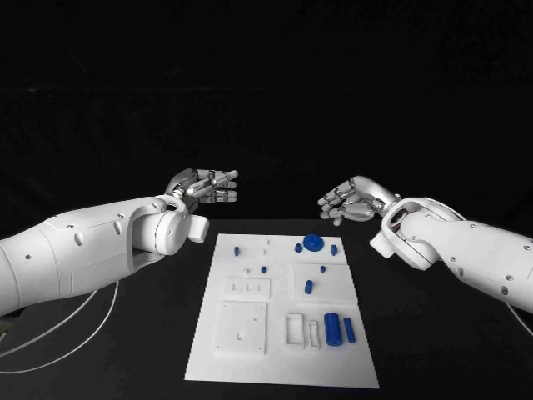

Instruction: Assemble the parts on the task board

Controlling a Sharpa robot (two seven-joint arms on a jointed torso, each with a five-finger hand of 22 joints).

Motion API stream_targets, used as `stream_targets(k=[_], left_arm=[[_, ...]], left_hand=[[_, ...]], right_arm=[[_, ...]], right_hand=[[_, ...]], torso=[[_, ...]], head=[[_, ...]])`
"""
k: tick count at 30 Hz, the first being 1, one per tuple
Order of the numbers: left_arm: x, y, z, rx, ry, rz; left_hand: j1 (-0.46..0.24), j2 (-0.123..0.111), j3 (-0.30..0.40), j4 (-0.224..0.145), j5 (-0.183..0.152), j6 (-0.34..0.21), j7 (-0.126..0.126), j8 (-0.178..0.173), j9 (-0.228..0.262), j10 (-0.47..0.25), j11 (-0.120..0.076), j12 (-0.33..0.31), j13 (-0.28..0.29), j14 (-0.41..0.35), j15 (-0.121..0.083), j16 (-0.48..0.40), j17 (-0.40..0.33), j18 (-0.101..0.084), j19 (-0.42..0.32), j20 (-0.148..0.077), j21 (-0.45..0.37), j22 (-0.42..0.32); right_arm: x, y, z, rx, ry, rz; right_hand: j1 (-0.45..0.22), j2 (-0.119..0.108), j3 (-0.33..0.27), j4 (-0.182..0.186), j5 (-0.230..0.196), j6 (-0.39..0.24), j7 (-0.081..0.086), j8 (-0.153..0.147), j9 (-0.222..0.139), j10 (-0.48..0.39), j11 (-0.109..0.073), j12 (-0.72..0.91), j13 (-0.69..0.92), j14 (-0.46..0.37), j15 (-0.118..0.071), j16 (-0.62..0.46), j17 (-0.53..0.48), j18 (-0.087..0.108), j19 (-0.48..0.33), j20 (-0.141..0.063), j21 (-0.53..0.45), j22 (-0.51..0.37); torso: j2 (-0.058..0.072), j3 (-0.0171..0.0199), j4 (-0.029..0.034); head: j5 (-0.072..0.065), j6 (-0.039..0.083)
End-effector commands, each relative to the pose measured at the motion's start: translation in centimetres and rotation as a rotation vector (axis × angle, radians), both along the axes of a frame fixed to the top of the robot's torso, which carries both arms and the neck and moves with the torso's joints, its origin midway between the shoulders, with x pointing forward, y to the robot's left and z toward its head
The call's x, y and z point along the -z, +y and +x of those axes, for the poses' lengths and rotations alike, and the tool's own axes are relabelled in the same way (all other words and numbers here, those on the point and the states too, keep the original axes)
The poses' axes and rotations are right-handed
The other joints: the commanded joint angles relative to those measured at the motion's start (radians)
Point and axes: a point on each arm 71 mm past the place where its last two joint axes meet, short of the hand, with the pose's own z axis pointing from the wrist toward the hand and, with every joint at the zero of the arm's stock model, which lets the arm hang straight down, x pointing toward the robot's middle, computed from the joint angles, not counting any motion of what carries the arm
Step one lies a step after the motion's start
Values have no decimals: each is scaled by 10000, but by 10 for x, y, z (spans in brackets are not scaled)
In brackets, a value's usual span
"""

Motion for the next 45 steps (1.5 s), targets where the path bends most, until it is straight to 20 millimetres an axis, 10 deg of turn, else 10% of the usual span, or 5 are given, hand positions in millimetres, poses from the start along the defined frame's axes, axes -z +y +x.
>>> stream_targets(k=[1, 14, 19, 33, 45], left_arm=[[-8, -7, -5, 482, -344, -146], [-24, -13, -18, 897, -669, -361], [-29, -15, -22, 1028, -778, -424], [-36, -22, -27, 1366, -1009, -489], [-37, -24, -27, 1500, -940, -513]], left_hand=[[83, -52, -13, -69, 34, -68, 22, 56, 1, -28, 24, -16, 2, 35, 9, 2, -1, -164, 54, 7, 28, -21], [20, -108, -81, -183, 19, -271, 61, 52, -5, -288, 97, -15, 2, 9, 38, -34, -1, -166, 42, 24, 4, -42], [22, -111, -83, -205, 12, -286, 64, 50, -7, -302, 99, -13, 2, 10, 38, -35, 0, -163, 42, 25, 3, -42], [-19, -126, -108, -282, -3, -382, 81, 46, -11, -366, 120, -17, 1, -12, 51, -55, -2, -159, 29, 38, -11, -44], [-46, -127, -119, -311, -20, -500, 102, 41, -16, -481, 153, -15, 2, -70, 79, -96, -2, -133, 25, 59, -16, -38]], right_arm=[[-1, 5, -1, 21, -973, -2606], [-3, 27, -4, -206, -1984, -5039], [-5, 34, -4, -278, -2369, -5444], [-3, 46, -5, -375, -2388, -6046], [3, 49, -6, -574, -1687, -6397]], right_hand=[[-29, -129, 223, -5, -286, 77, -13, 22, 10, 82, -34, 9, 5, 515, -59, 816, 776, 321, 165, -38, 648, 488], [-416, -508, 1253, 121, -1642, 91, -62, 25, -3, -246, 20, 9, -1, 310, 10, 3485, 2413, 937, 659, 349, 1621, 1794], [-458, -652, 1511, 180, -1736, 98, -73, 21, -5, -259, 13, 9, 1, 101, 22, 4344, 2088, 634, 815, 58, 1564, 2371], [-661, -910, 2330, 323, -1439, 180, -111, 26, -6, 262, -139, 7, 14, 26, -153, 4943, 1496, 326, 1736, -272, 2496, 4341], [-781, -1026, 2753, 449, -736, 267, -99, 29, 19, 368, -171, 20, 14, -111, -298, 5096, 1618, 601, 1888, -439, 2328, 4879]], torso=[[206, -47, 78], [719, -80, 305], [877, -81, 361], [1208, -83, 482], [1343, -109, 476]], head=[[-65, 1], [-158, 124], [-210, 168], [-299, 284], [-385, 356]])
